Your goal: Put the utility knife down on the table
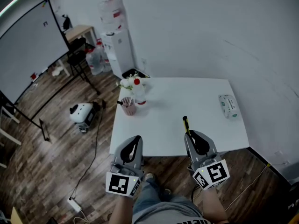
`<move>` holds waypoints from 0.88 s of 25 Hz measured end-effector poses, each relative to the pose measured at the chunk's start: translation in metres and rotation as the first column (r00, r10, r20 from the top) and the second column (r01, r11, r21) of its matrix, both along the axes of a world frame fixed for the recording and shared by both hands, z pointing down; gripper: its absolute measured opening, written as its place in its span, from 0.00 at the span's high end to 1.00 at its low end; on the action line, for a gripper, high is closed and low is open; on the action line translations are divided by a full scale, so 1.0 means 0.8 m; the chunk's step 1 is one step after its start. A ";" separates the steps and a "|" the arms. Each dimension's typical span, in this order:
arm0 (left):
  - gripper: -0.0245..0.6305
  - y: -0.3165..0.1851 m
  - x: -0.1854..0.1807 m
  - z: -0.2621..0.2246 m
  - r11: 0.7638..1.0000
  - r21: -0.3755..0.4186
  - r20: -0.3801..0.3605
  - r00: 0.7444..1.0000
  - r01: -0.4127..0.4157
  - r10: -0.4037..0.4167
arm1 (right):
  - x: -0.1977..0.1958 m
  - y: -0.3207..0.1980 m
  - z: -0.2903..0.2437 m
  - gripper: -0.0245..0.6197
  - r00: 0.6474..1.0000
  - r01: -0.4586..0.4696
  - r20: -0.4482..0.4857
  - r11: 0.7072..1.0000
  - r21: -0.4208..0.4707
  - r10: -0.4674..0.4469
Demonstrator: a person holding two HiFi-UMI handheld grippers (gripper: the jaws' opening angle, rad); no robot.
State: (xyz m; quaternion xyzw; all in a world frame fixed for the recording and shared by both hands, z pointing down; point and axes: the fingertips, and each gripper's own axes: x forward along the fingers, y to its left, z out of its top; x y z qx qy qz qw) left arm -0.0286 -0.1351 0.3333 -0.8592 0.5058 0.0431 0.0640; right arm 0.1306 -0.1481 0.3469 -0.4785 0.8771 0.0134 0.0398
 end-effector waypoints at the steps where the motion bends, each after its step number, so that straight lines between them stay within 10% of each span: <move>1: 0.95 -0.003 -0.001 0.000 1.000 -0.001 -0.002 1.000 -0.002 0.002 | 0.000 -0.003 0.001 0.88 1.000 -0.003 -0.001 1.000 -0.003 0.003; 22: 0.95 -0.077 -0.027 0.009 0.998 -0.025 0.001 0.999 -0.049 0.049 | -0.024 -0.081 0.038 0.88 0.998 -0.063 -0.018 0.994 -0.088 0.062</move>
